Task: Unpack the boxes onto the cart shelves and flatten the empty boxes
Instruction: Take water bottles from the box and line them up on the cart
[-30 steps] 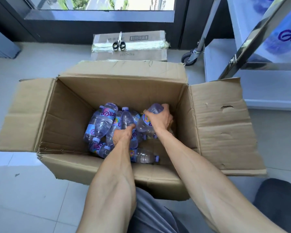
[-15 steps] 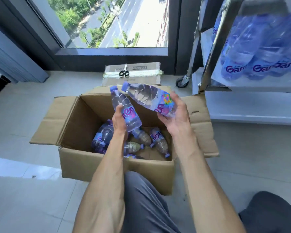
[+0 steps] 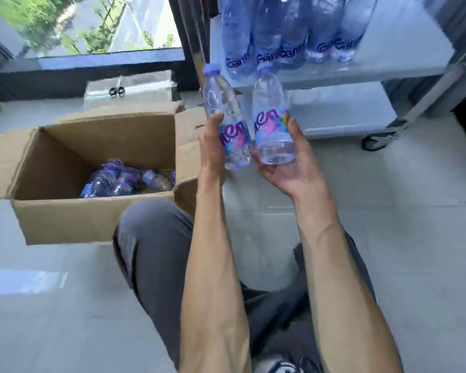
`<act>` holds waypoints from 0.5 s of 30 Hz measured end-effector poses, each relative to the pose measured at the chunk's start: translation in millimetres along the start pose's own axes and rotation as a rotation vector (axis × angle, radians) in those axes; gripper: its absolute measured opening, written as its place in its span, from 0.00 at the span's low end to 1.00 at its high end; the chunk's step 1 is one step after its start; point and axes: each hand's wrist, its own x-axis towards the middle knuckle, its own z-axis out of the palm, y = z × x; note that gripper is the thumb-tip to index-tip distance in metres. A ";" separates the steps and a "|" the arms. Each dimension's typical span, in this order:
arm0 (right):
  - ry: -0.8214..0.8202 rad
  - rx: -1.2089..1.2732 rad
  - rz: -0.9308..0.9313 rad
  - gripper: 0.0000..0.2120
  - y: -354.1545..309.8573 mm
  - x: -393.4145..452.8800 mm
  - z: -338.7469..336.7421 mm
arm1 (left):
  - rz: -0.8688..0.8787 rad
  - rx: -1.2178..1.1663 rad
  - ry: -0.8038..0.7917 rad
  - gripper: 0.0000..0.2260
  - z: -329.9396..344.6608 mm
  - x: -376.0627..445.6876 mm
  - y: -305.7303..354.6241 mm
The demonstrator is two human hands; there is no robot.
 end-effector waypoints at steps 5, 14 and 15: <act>-0.021 -0.060 -0.018 0.19 -45.8 -59.3 -37.7 | -0.022 -0.078 -0.143 0.27 63.4 -58.9 -31.9; -0.075 -0.108 -0.168 0.16 -52.1 -123.9 -68.8 | -0.069 -0.239 -0.388 0.37 89.9 -120.6 -62.6; -0.103 -0.109 -0.148 0.17 -49.9 -128.9 -69.0 | -0.054 -0.262 -0.395 0.32 89.5 -124.6 -62.9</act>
